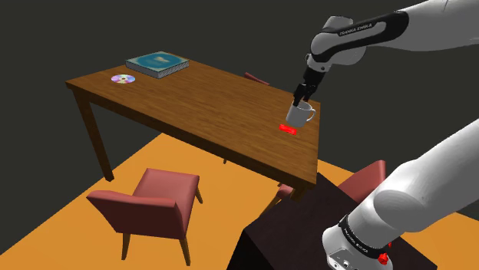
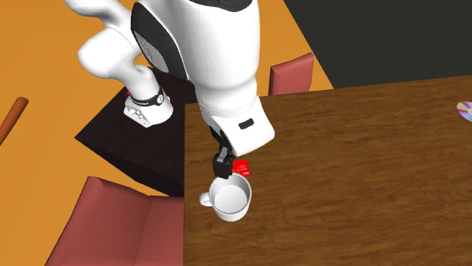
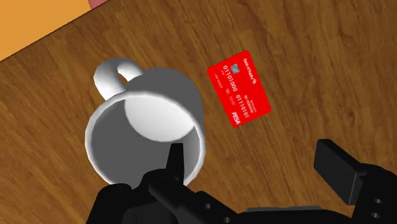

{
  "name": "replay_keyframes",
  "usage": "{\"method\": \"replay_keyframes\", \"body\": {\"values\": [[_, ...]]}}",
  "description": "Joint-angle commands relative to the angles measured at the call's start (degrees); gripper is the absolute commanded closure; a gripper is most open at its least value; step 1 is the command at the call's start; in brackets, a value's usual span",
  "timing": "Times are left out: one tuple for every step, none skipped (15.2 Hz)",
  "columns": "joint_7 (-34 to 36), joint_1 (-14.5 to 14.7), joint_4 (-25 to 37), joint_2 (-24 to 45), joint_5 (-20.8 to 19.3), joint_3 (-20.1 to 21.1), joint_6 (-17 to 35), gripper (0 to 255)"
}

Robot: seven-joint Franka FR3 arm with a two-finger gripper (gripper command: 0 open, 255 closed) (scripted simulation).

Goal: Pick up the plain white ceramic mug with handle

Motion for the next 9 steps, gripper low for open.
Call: {"method": "replay_keyframes", "body": {"values": [[-2.0, -0.4, 1.9, 4.1, 1.0, -1.2, 1.4, 0], [-3.0, -0.7, 2.9, 6.2, 1.7, -1.7, 2.1, 0], [-3.5, -0.8, 3.3, 7.0, 2.0, -1.9, 2.4, 0], [-3.6, -0.8, 2.8, 7.4, 2.1, -1.9, 3.1, 0], [-3.7, -0.8, 2.4, 7.7, 2.3, -1.9, 3.9, 0], [-3.8, -0.8, 2.0, 8.1, 2.4, -2.0, 4.7, 0], [-4.0, -0.8, 1.6, 8.5, 2.6, -2.0, 5.4, 0], [-4.1, -0.9, 1.2, 8.9, 2.8, -2.0, 6.2, 0], [-4.2, -0.9, 0.9, 9.3, 3.0, -2.0, 6.9, 0]]}}
